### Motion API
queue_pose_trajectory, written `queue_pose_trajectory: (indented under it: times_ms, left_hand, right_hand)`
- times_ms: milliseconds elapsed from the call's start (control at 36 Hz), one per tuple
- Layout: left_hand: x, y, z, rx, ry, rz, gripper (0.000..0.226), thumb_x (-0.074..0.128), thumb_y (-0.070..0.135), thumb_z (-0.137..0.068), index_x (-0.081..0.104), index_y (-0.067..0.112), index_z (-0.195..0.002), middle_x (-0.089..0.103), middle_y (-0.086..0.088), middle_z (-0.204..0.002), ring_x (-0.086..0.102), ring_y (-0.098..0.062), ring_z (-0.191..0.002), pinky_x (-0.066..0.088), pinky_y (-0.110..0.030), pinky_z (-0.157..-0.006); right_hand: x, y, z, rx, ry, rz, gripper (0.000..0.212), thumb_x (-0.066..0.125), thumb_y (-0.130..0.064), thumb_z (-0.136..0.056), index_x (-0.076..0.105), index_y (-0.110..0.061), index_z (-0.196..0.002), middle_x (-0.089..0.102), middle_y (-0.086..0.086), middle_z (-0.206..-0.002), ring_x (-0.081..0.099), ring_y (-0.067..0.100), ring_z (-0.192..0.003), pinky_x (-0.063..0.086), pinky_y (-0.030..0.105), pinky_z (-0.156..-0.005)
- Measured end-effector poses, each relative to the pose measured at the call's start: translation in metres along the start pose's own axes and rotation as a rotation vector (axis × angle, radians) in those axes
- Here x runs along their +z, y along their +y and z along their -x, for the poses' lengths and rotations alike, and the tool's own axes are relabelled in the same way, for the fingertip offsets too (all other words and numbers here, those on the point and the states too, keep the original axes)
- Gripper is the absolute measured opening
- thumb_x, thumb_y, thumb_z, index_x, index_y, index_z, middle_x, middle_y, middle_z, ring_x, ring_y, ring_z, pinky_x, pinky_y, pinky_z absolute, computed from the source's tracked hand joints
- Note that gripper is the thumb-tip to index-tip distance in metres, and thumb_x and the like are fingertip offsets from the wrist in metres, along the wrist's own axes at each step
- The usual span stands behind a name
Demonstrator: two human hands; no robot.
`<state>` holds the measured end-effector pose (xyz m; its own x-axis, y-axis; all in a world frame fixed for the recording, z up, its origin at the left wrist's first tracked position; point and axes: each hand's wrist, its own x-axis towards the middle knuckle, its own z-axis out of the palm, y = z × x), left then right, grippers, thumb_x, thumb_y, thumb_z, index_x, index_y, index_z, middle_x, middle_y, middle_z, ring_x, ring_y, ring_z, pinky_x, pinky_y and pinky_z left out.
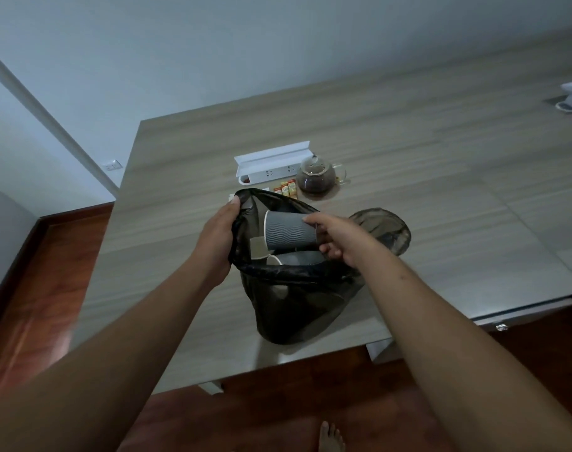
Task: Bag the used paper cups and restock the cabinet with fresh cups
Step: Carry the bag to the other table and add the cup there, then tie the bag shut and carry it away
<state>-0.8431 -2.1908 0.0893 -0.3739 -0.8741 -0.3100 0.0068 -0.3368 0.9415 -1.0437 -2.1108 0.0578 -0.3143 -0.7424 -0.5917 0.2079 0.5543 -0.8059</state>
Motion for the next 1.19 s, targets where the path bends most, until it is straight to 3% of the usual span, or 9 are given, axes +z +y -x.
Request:
queue_pose_trajectory:
  times_ms: [139,222,306,389,611,750,861,1000,1194]
  left_hand:
    - [-0.003,-0.001,0.000,0.027,-0.028,0.014,0.041,0.046,0.038,-0.101,0.063,0.009,-0.126,0.070,-0.012,-0.120,0.066,-0.027,-0.113,0.050,-0.041,-0.098]
    - [-0.004,0.000,0.001,0.034,-0.018,0.017,0.040,0.046,0.037,-0.101,0.064,0.009,-0.125,0.071,-0.012,-0.118,0.067,-0.026,-0.111,0.051,-0.040,-0.096]
    - [-0.009,0.001,0.000,0.029,-0.009,0.027,0.040,0.046,0.037,-0.101,0.064,0.010,-0.125,0.071,-0.012,-0.118,0.068,-0.026,-0.110,0.051,-0.040,-0.097]
    - [-0.015,0.002,-0.004,0.020,0.006,0.030,0.041,0.046,0.038,-0.101,0.064,0.010,-0.125,0.071,-0.011,-0.118,0.068,-0.025,-0.110,0.051,-0.041,-0.097]
    - [-0.017,0.003,-0.007,0.007,0.043,0.045,0.039,0.048,0.038,-0.101,0.067,0.010,-0.120,0.073,-0.009,-0.114,0.069,-0.022,-0.106,0.054,-0.034,-0.087]
    - [-0.022,0.003,-0.008,0.002,0.069,0.044,0.038,0.049,0.038,-0.100,0.067,0.011,-0.120,0.074,-0.008,-0.113,0.070,-0.022,-0.105,0.054,-0.035,-0.087]
    - [-0.026,0.004,-0.010,0.006,0.126,0.012,0.034,0.053,0.037,-0.098,0.070,0.014,-0.116,0.075,-0.007,-0.110,0.071,-0.022,-0.102,0.055,-0.036,-0.088]
    - [-0.041,0.011,-0.016,0.028,0.253,-0.083,0.020,0.064,0.028,-0.091,0.074,0.013,-0.097,0.076,-0.009,-0.096,0.072,-0.025,-0.090,0.057,-0.036,-0.081]
    - [-0.074,0.019,-0.015,0.075,0.416,-0.275,0.011,0.074,0.018,-0.084,0.072,0.009,-0.091,0.071,-0.012,-0.084,0.068,-0.027,-0.073,0.060,-0.036,-0.065]
  right_hand:
    - [-0.002,0.004,-0.008,-0.012,0.061,0.207,0.027,0.069,-0.042,-0.083,0.063,-0.017,-0.091,0.061,0.002,-0.080,0.045,0.012,-0.049,0.031,0.019,-0.042]
    - [-0.008,0.007,-0.010,-0.140,0.193,0.290,0.026,0.069,-0.038,-0.084,0.071,-0.012,-0.089,0.061,-0.001,-0.052,0.053,0.019,-0.051,0.040,0.026,-0.053]
    - [-0.019,0.013,-0.018,-0.410,0.495,0.500,0.023,0.065,-0.029,-0.081,0.074,-0.013,-0.095,0.073,0.005,-0.090,0.066,0.025,-0.087,0.050,0.033,-0.076]
    - [-0.034,0.027,-0.022,-0.611,0.729,0.750,0.035,0.062,-0.020,-0.075,0.065,-0.013,-0.109,0.056,0.012,-0.112,0.053,0.034,-0.104,0.046,0.040,-0.086]
    - [-0.068,0.045,-0.026,-0.144,0.760,0.935,0.097,0.072,-0.039,-0.068,0.018,-0.022,-0.147,0.020,0.016,-0.147,0.028,0.039,-0.126,0.031,0.052,-0.100]
    - [-0.083,0.046,-0.036,-0.011,0.655,0.467,0.093,0.074,-0.023,-0.075,0.020,-0.013,-0.149,0.044,0.023,-0.134,0.056,0.040,-0.109,0.052,0.048,-0.088]
    - [-0.086,0.040,-0.033,-0.065,0.563,0.176,0.016,0.060,-0.007,-0.083,0.066,0.002,-0.096,0.067,0.023,-0.090,0.065,0.031,-0.059,0.056,0.035,-0.044]
    - [-0.086,0.014,-0.030,-0.366,0.652,0.183,0.021,0.062,-0.032,-0.084,0.069,-0.013,-0.078,0.056,0.004,-0.060,0.055,0.026,-0.060,0.048,0.038,-0.059]
    - [-0.091,-0.009,-0.020,-0.498,0.614,0.109,0.023,0.064,-0.027,-0.088,0.074,-0.006,-0.088,0.048,-0.003,-0.052,0.040,0.013,-0.048,0.034,0.032,-0.054]
